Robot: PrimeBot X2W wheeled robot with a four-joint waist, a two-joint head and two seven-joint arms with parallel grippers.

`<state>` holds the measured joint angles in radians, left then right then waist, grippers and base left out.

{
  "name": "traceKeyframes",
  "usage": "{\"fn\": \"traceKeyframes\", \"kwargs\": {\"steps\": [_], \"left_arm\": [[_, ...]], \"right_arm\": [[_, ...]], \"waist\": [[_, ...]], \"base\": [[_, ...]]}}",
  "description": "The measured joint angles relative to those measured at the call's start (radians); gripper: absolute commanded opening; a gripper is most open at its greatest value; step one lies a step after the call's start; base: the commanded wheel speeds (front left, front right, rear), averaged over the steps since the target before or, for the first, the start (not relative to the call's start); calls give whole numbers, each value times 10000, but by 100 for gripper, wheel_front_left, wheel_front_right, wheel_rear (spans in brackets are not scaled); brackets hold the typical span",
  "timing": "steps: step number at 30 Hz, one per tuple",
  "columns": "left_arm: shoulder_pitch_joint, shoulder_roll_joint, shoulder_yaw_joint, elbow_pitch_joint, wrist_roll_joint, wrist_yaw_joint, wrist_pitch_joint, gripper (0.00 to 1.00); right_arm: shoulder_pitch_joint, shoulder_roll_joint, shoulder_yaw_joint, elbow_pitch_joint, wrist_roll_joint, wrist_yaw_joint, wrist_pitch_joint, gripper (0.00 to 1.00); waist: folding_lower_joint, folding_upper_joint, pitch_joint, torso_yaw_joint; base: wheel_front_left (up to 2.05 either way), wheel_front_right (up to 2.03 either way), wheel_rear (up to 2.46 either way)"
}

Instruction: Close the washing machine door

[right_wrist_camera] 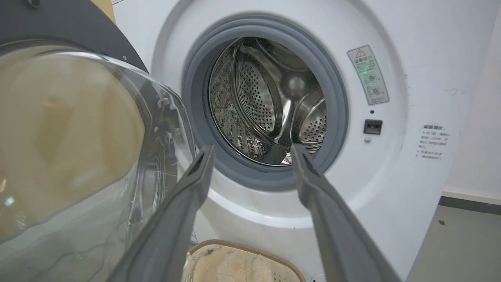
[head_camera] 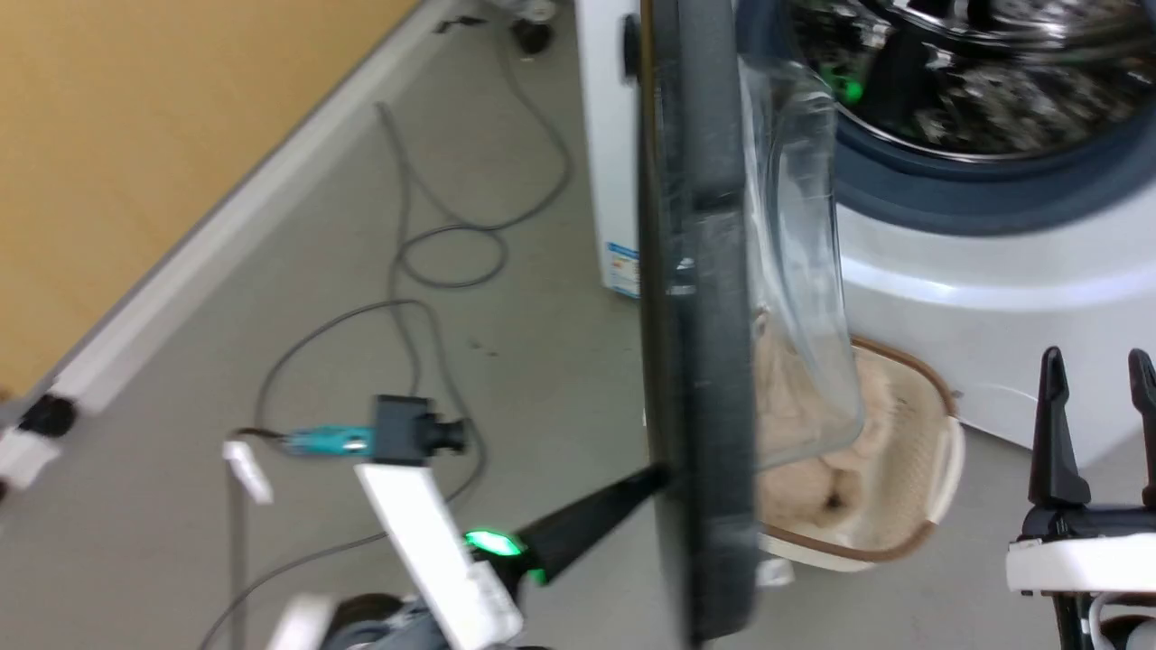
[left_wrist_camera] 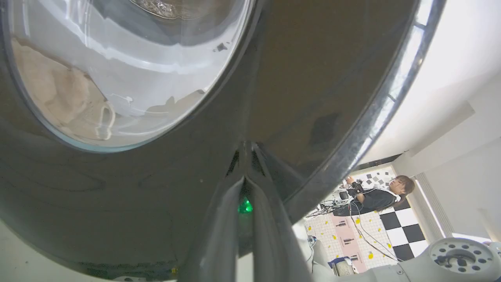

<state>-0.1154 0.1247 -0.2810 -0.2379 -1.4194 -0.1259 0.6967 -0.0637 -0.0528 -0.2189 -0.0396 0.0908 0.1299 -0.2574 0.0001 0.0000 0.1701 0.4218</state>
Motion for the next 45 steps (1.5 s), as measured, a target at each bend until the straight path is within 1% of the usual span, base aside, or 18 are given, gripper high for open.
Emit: {"fn": "traceKeyframes", "kwargs": {"steps": [3, 8, 14, 18, 21, 23, 28, 30, 32, 35, 36, 37, 39, 41, 44, 45], "left_arm": [[-293, -326, -637, 408, -244, 0, -508, 0], [-822, -539, -1592, 1365, -355, -2, -1310, 0], [-1355, -644, -2167, 2393, -627, -2, -2504, 0], [-1556, -673, -2508, 2821, -769, -2, -3135, 0], [-1560, -677, -2738, 2964, -633, -2, -3614, 0], [-1567, -617, -2800, 2924, -570, -2, -4000, 0], [-1734, -71, -2961, 2395, -35, -2, -5265, 0], [-1842, 347, -3099, 2268, 564, -2, -6034, 0], [-1974, 811, -3191, 2299, 1346, -2, -7095, 0], [-2251, 1630, -3225, 2989, 3129, -4, -8903, 0], [-2305, 1779, -3039, 3404, 3791, 27, -9256, 0], [-2333, 1866, -2777, 3741, 4393, 201, -9423, 0], [-2354, 1900, -2033, 3998, 5810, 984, -9520, 0], [-2383, 1841, -1127, 3684, 7545, 1745, -9532, 0], [-2268, 1680, -267, 3158, 9455, 2550, -9542, 0], [-2152, 1615, -15, 2963, 9940, 2767, -9542, 4]], "right_arm": [[-82, 0, 132, 13, 6, 0, 0, 100], [-109, 4, 251, 38, 21, 0, 0, 100], [-227, 4, 259, 63, 79, 0, 0, 100], [-226, 4, 280, 221, 150, 0, 0, 100], [-212, 4, 355, 284, 301, 0, 0, 100], [-198, 4, 362, 299, 393, 0, 0, 100], [-166, 4, 316, 320, 451, 0, 0, 100], [-164, 4, 286, 320, 453, 0, 0, 100], [-165, 4, 242, 318, 493, 0, 0, 100], [-167, 4, 146, 288, 518, 0, 0, 100], [-167, 4, 98, 253, 518, 0, 0, 100], [-168, 4, 50, 203, 516, 0, 0, 100], [-174, 4, -12, 79, 512, 0, 0, 100], [-189, 4, -79, -42, 500, 0, 0, 100], [-311, 6, -104, -199, 453, 0, 0, 100], [-385, 6, -127, -263, 487, 0, 0, 100]], "waist": [[0, 0, 17, -463], [-1, 0, 37, -1385], [-1, 0, 76, -2562], [-1, 0, 68, -3200], [0, 0, 7, -3537], [-1, 0, -82, -3643], [-1, 0, -354, -3694], [-1, 0, -450, -3677], [-1, 0, -527, -3655], [-1, 0, -625, -3611], [-1, 0, -654, -3584], [-1, 0, -682, -3555], [0, 0, -728, -3487], [-1, 0, -756, -3418], [-1, 0, -803, -3353], [-1, 0, -819, -3332]], "base": [[0, 0, 0], [0, 0, 0], [0, 0, 0], [0, 0, 0], [0, 0, 0], [0, 0, 0], [0, 0, 0], [0, 0, 0], [0, 0, 0], [0, 0, 0], [0, 0, 0], [0, 0, 0], [0, 0, 0], [0, 0, 0], [0, 0, 0], [0, 0, 0]]}}
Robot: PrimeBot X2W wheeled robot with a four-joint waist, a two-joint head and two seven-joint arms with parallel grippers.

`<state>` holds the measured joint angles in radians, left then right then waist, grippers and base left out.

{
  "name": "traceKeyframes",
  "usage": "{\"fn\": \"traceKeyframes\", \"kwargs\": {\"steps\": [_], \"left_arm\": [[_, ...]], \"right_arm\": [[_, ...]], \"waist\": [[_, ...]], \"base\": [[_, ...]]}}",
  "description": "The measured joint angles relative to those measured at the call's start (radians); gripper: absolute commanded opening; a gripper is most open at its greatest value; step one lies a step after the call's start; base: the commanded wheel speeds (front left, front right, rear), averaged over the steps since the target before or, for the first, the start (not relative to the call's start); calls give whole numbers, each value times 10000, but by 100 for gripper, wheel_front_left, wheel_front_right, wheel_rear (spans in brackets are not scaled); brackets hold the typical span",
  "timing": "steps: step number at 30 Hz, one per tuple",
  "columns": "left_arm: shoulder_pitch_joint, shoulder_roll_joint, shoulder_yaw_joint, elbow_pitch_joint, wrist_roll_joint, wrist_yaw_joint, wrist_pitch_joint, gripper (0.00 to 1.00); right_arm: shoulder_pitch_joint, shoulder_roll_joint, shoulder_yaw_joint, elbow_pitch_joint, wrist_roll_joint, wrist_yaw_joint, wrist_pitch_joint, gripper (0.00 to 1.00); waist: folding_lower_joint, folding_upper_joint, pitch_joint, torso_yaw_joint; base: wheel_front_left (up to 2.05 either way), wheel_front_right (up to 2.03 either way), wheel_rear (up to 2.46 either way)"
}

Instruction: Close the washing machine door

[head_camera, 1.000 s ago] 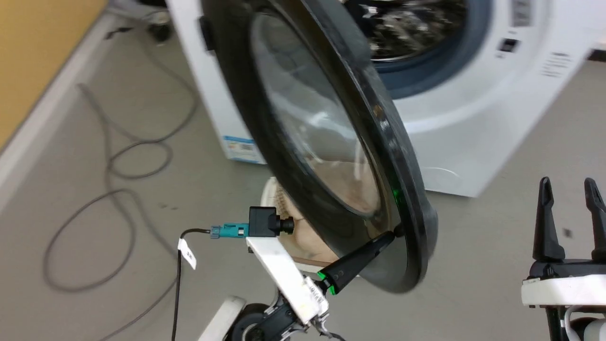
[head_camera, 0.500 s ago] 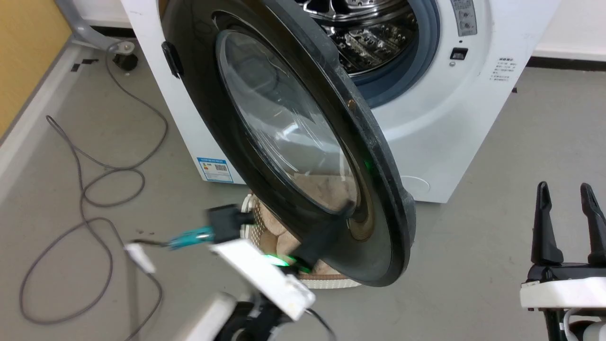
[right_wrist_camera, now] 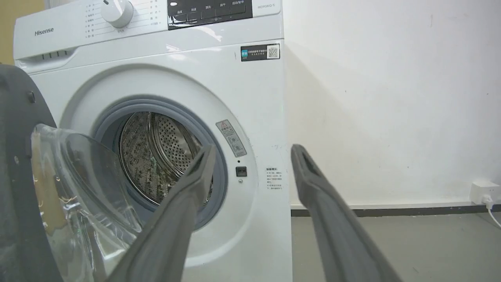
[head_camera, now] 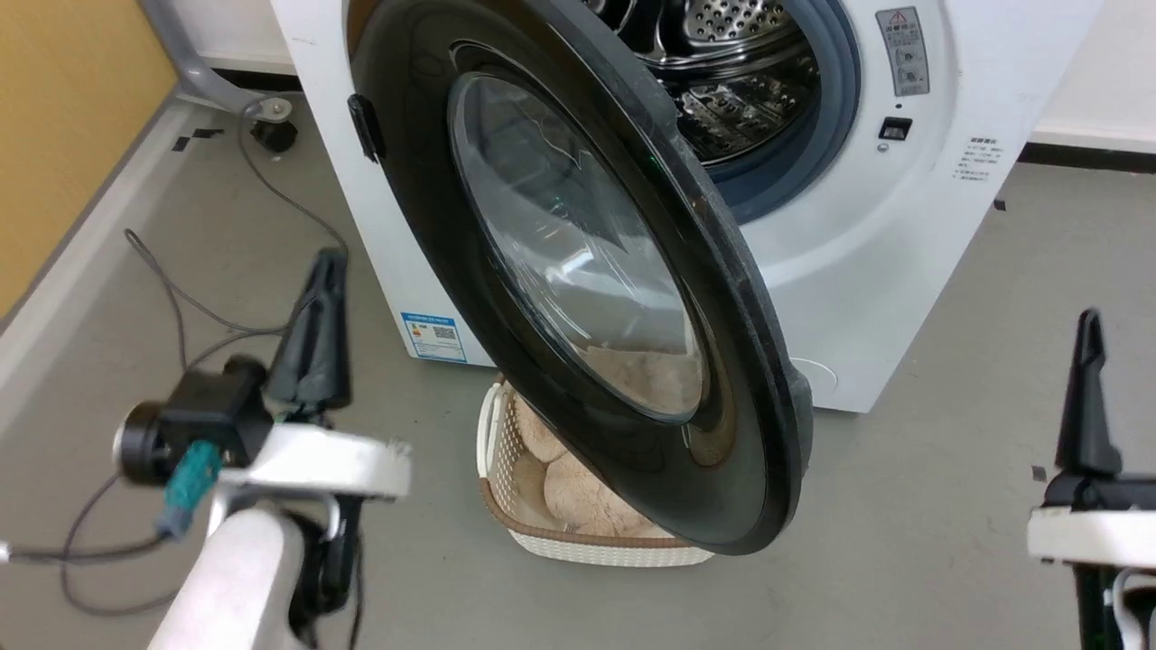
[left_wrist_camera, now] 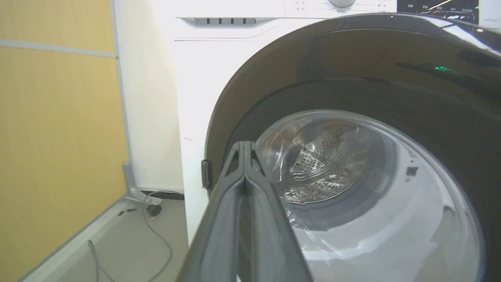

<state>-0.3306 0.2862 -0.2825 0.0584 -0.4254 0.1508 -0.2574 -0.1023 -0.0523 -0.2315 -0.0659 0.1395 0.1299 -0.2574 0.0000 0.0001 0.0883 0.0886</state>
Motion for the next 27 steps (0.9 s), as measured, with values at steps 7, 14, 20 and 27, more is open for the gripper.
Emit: {"fn": "traceKeyframes", "kwargs": {"steps": [7, 14, 20, 27], "left_arm": [[1253, -263, 974, -407, 1918, 1034, 0, 100], [2159, -752, 1534, -500, 2464, 1091, 0, 100], [2673, -1072, 1755, -443, 2683, 619, 0, 100], [2859, -1469, 2023, -385, 3007, 219, 0, 100]], "right_arm": [[-760, 0, -107, -405, 324, 0, 0, 25], [-1475, 0, 548, -1360, 1390, 0, -2, 0], [-1807, -10, 1927, -2581, 2061, -2, -10, 0], [-2150, -959, 5204, -3653, 3218, 0, -10, 0]], "waist": [[0, 0, -64, 201], [0, 0, -130, 453], [0, 0, -196, 630], [0, 0, -239, 726]], "base": [[0, 0, 0], [0, 0, 0], [0, 0, 0], [0, 0, 0]]}}
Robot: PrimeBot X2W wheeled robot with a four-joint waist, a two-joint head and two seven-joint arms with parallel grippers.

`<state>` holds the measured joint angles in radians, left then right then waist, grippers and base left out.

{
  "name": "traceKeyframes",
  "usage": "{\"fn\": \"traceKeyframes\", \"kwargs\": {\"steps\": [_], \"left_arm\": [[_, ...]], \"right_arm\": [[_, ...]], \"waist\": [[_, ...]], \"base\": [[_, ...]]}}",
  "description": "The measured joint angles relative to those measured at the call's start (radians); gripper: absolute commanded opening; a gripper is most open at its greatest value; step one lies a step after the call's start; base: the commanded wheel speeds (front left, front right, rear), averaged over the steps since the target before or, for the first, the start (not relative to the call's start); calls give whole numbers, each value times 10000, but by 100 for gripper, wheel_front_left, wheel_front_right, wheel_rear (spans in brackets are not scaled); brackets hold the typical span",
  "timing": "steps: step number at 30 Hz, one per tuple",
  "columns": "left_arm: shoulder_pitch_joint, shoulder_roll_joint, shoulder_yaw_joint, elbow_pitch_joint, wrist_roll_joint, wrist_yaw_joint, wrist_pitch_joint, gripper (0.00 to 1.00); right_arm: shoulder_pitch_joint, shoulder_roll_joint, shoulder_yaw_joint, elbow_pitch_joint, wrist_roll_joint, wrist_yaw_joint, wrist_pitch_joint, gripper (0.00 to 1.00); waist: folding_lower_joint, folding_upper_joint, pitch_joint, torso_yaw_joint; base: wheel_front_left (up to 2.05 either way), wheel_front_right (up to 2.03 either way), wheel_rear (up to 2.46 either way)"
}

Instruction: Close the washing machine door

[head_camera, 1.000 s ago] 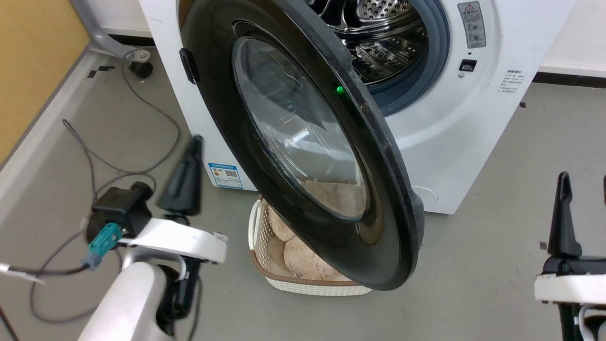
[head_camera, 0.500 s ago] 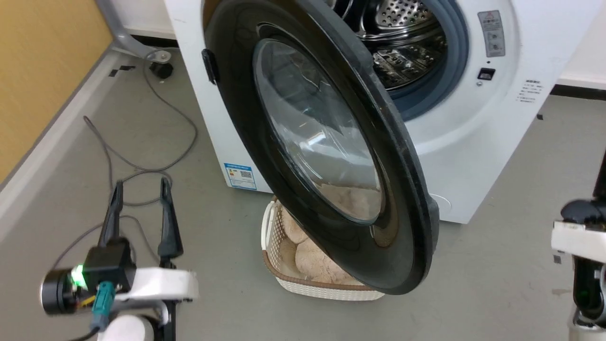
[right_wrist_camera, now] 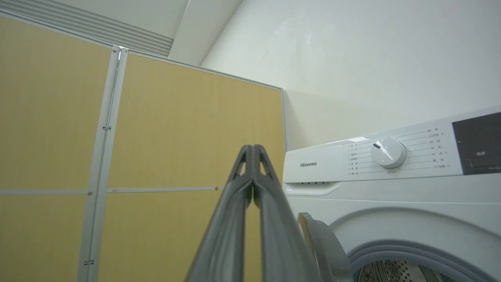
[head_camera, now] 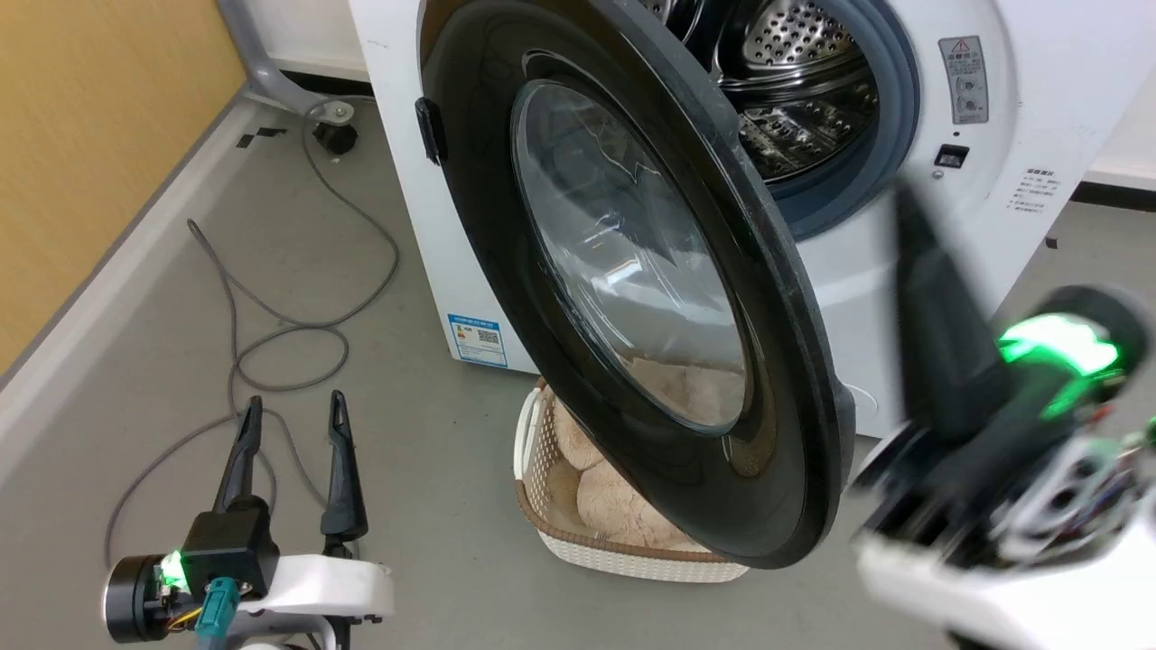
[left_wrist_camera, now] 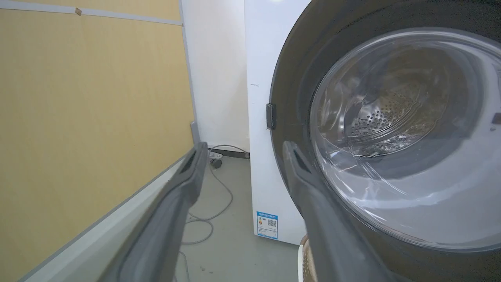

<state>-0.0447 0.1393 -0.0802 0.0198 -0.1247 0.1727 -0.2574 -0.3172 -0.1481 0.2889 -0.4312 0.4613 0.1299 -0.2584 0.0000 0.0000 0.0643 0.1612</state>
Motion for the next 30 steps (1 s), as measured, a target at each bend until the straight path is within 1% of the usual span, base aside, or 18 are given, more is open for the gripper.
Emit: {"fn": "traceKeyframes", "kwargs": {"steps": [3, 7, 9, 12, 16, 19, 22, 30], "left_arm": [[35, -94, 142, -2, 113, -88, 0, 100], [51, -263, 295, -46, 284, -174, 0, 100], [52, -318, 343, -59, 359, -186, 0, 100], [61, -355, 437, -102, 462, -213, 0, 100], [73, -443, 545, -167, 552, -259, 0, 100], [101, -510, 591, -219, 658, -259, 0, 100], [102, -546, 598, -251, 777, -261, 0, 100], [94, -621, 472, -265, 903, -347, 0, 100]], "right_arm": [[-22, -813, 1200, -107, 349, 2, 0, 0], [-44, -1776, 2428, 125, 483, 0, 0, 0], [-41, -2031, 2963, 278, 606, 0, 0, 0], [-28, -2493, 3693, 629, 399, 0, 0, 0], [103, -2861, 4272, 1373, -44, 2, 2, 0], [382, -2984, 4428, 2048, -391, 2, 0, 0], [740, -3003, 4299, 2757, -740, 2, 2, 0], [1109, -2828, 3081, 4142, -878, 2, 6, 0]], "waist": [[0, 0, -45, -15], [0, 0, -94, -70], [0, 0, -108, -98], [0, 0, -108, -152], [0, 0, -68, -250], [0, 0, -7, -335], [0, 0, 81, -413], [0, 0, 372, -552]], "base": [[0, 0, 0], [0, 0, 0], [0, 0, 0], [0, 0, 0], [0, 0, 0], [0, 0, 0], [0, 0, 0], [0, 0, 0]]}}
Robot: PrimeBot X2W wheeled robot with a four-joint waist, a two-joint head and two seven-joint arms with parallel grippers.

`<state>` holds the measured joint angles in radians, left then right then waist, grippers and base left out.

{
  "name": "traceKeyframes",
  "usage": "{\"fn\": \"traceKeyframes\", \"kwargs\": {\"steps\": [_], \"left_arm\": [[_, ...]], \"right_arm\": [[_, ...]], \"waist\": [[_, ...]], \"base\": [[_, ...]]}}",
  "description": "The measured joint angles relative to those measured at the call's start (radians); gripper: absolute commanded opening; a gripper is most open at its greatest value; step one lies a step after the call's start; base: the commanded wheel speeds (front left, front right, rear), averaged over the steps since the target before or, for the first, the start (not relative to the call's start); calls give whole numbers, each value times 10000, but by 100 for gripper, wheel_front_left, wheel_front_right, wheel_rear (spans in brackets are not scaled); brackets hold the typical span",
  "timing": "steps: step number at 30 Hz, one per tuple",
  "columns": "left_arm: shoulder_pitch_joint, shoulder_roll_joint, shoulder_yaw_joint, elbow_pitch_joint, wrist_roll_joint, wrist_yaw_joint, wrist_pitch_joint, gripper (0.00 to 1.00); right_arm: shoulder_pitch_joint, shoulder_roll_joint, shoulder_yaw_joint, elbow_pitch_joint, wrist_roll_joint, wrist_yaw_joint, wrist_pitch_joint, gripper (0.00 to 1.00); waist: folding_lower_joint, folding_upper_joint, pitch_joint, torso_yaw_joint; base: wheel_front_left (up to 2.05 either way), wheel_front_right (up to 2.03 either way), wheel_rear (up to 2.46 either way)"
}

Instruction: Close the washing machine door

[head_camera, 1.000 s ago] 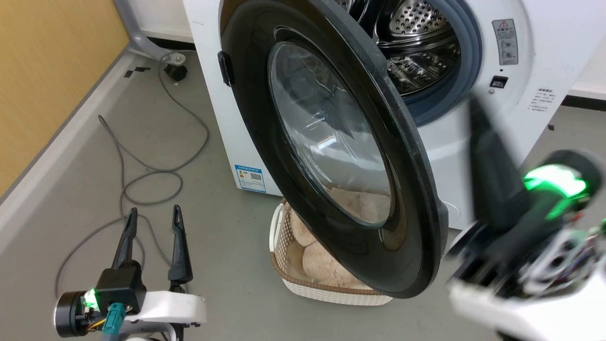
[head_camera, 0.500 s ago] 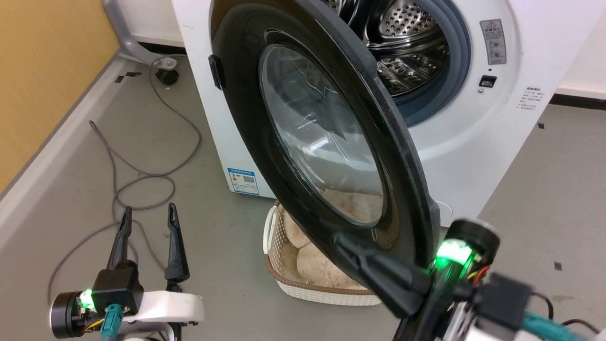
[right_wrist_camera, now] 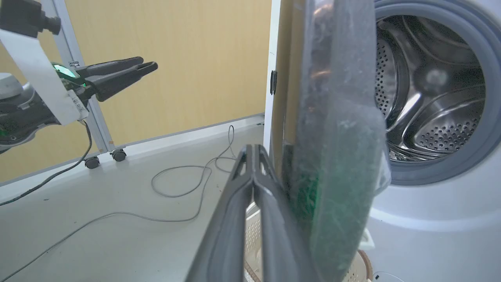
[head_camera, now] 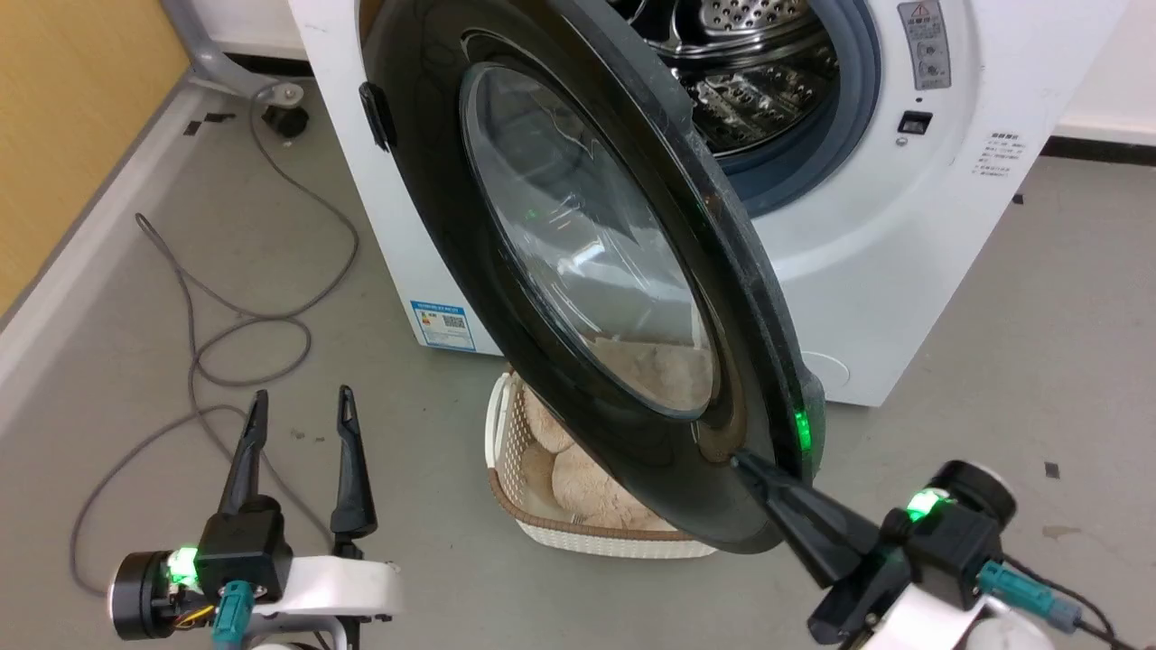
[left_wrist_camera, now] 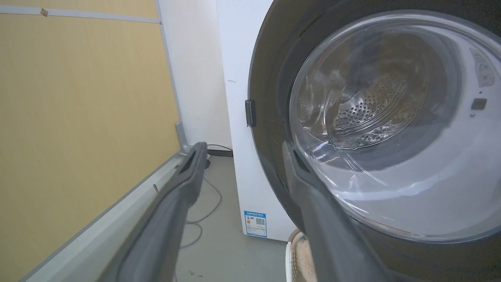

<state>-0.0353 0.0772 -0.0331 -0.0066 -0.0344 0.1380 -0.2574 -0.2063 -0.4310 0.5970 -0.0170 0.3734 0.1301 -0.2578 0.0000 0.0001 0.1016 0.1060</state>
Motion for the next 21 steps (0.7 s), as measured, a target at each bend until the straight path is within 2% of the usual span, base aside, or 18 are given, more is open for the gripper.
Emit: {"fn": "traceKeyframes", "kwargs": {"steps": [11, 21], "left_arm": [[-328, -82, -251, -84, 63, -8, 0, 100], [-1095, -222, -623, -328, -38, -77, 0, 100]], "right_arm": [[-247, 211, -1835, 1120, 69, 25, -4, 0], [-2044, 257, -3843, 2445, -433, 23, -4, 0]], "waist": [[0, 0, 597, 12], [1, 0, 1682, 279]], "base": [[0, 0, 0], [0, 0, 0]]}}
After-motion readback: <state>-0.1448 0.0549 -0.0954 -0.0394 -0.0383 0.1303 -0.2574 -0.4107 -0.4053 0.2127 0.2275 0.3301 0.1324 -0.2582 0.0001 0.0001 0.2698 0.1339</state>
